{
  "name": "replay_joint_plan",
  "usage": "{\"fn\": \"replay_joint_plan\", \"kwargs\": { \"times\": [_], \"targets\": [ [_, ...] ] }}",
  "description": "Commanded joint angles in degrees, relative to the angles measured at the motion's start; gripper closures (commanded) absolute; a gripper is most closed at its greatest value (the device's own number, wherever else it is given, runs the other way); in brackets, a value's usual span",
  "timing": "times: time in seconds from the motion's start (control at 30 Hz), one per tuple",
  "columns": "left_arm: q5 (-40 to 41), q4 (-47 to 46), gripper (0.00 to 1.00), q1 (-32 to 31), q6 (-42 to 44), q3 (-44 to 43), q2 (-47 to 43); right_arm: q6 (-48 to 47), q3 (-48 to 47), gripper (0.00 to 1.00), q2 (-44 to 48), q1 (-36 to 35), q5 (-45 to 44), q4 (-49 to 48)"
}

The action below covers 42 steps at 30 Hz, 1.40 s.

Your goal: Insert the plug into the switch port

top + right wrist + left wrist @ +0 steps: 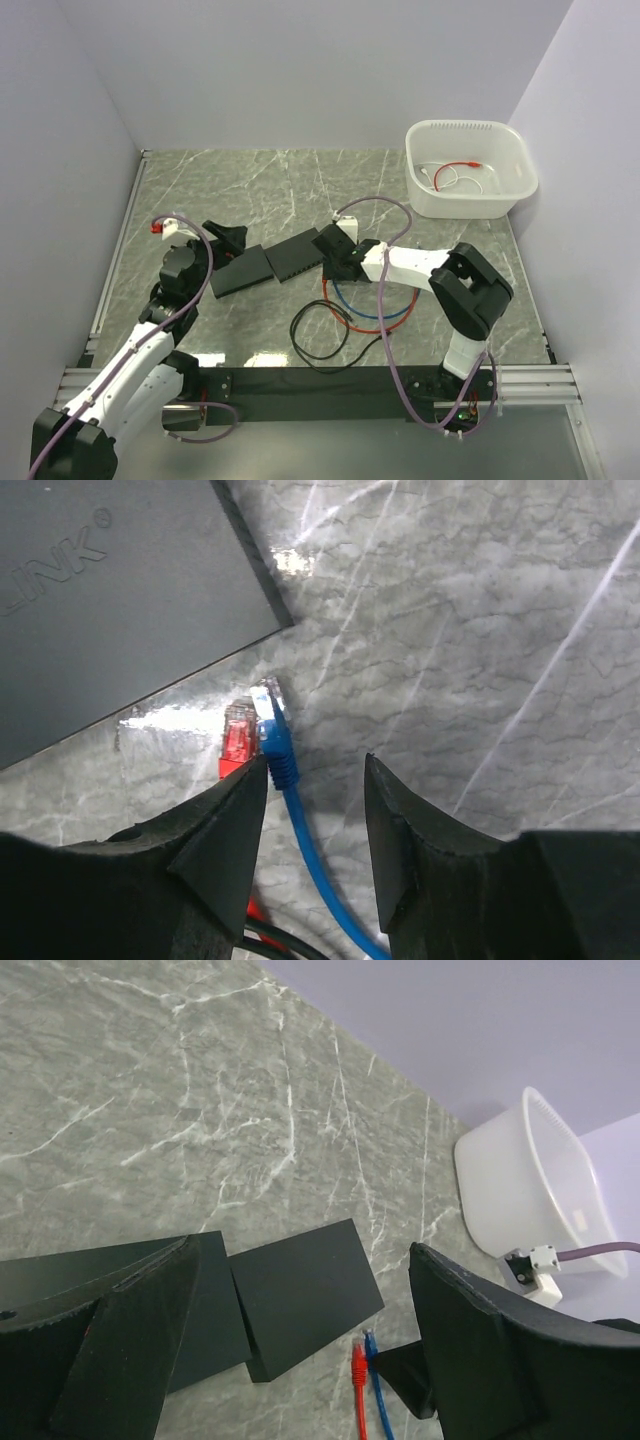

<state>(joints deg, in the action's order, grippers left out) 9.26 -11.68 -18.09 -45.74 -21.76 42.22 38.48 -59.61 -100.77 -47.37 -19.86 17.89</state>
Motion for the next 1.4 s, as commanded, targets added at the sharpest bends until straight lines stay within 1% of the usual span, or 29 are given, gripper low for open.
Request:
{"fn": "replay_joint_plan", "kwargs": {
  "times": [0.0,0.07,0.13,0.17,0.3,0.33,0.43,0.53,0.57,0.6,0.73,0.77,0.8,0.83,0.87,0.9,0.93,0.97,1.0,1.03,1.07,1.1,1.13,1.17,1.2,1.23,1.27,1.37],
  "targets": [
    [-1.43,-1.85,0.08,-0.02,1.43,0.23,-0.91,-0.69,-2.35,0.49,-1.00,-0.61,-0.45,-1.89],
    [-1.70,-1.68,0.09,-0.02,1.61,0.14,-0.65,-0.69,-2.87,0.50,-1.97,-0.53,-0.45,-1.72],
    [-2.05,-1.50,0.11,-0.11,2.05,-0.04,-0.38,-0.51,-3.05,0.53,-3.20,-0.70,-0.36,-1.46],
    [-2.05,-1.15,0.11,-0.11,2.14,-0.13,-0.29,-0.42,-2.96,0.57,-3.46,-0.70,-0.18,-1.54],
    [-1.79,-0.62,0.12,-0.19,2.49,-0.04,-0.73,-0.07,-2.26,0.60,-4.26,-0.88,0.08,-1.89],
    [-1.79,-0.71,0.12,-0.19,2.58,0.14,-0.91,-0.16,-2.00,0.62,-4.26,-0.88,0.08,-1.89],
    [-1.87,-0.54,0.12,-0.37,2.84,0.05,-1.00,-0.51,-1.30,0.71,-3.91,-0.88,-0.18,-2.07],
    [-2.49,-0.71,0.15,-0.72,4.07,-0.30,-0.82,-1.39,-1.12,0.89,-3.12,-0.79,-0.97,-1.54],
    [-2.92,-0.62,0.16,-0.98,5.12,-0.56,-0.82,-1.91,-1.20,0.99,-2.33,-0.88,-1.58,-1.11],
    [-3.36,0.07,0.16,-1.07,5.74,-0.91,-0.73,-2.35,-1.29,1.00,-1.63,-0.88,-1.68,-0.23],
    [-6.26,4.12,0.17,-1.77,9.87,-5.57,0.67,-5.86,-0.51,1.00,4.25,-1.75,-3.35,1.27],
    [-8.01,5.26,0.17,-2.30,11.27,-7.05,0.93,-7.87,0.63,1.00,7.66,-2.19,-2.82,0.57],
    [-8.81,5.27,0.17,-2.56,11.72,-7.50,0.94,-7.89,1.25,1.00,9.52,-2.20,-2.21,0.13],
    [-10.38,4.92,0.08,-2.92,12.07,-7.77,0.85,-9.81,1.95,1.00,11.54,-2.54,-1.68,-0.66],
    [-11.79,4.22,0.04,-3.62,11.90,-7.77,0.76,-10.61,2.65,1.00,15.39,-2.81,-0.81,-1.19],
    [-14.94,3.17,0.01,-3.97,11.38,-7.34,0.59,-11.49,4.49,1.00,17.34,-2.72,1.55,-2.93],
    [-16.80,0.02,0.00,-4.41,10.67,-6.81,0.50,-13.15,5.81,1.00,21.37,-2.72,3.49,-4.25],
    [-18.82,-2.18,0.01,-4.50,8.93,-6.11,0.41,-14.04,7.22,1.00,23.49,-2.72,5.16,-5.92],
    [-21.10,-4.47,0.01,-4.59,7.87,-4.10,0.32,-14.74,10.80,1.00,25.78,-2.72,7.01,-10.03],
    [-24.25,-7.27,0.01,-4.85,6.64,-3.12,0.50,-16.31,12.92,1.00,30.15,-2.64,12.25,-12.68],
    [-25.85,-12.44,0.00,-4.94,4.01,-1.98,0.59,-16.94,15.29,1.00,32.20,-2.63,14.91,-15.58],
    [-27.43,-15.79,0.00,-5.03,2.94,0.20,0.76,-17.29,19.67,1.00,34.13,-2.55,18.15,-21.35],
    [-30.58,-18.35,0.01,-5.38,0.93,1.01,1.54,-17.73,21.80,1.00,37.37,-2.72,23.49,-23.93],
    [-31.92,-22.73,0.01,-5.64,0.22,1.63,1.99,-17.56,23.47,1.00,38.62,-2.72,25.90,-26.22],
    [-32.98,-24.16,0.02,-6.08,-0.23,1.98,2.69,-17.13,26.19,1.00,39.59,-2.72,27.49,-29.63],
    [-33.94,-25.22,0.03,-6.69,-0.49,2.07,4.26,-16.34,27.35,1.00,40.38,-2.64,31.07,-31.23],
    [-34.65,-26.10,0.04,-8.35,-0.23,1.98,5.06,-15.90,28.32,1.00,41.87,-2.63,32.67,-32.90],
    [-33.87,-26.11,0.06,-12.40,1.87,0.67,7.79,-14.31,32.36,1.00,44.34,-2.72,37.59,-40.72]
  ]
}}
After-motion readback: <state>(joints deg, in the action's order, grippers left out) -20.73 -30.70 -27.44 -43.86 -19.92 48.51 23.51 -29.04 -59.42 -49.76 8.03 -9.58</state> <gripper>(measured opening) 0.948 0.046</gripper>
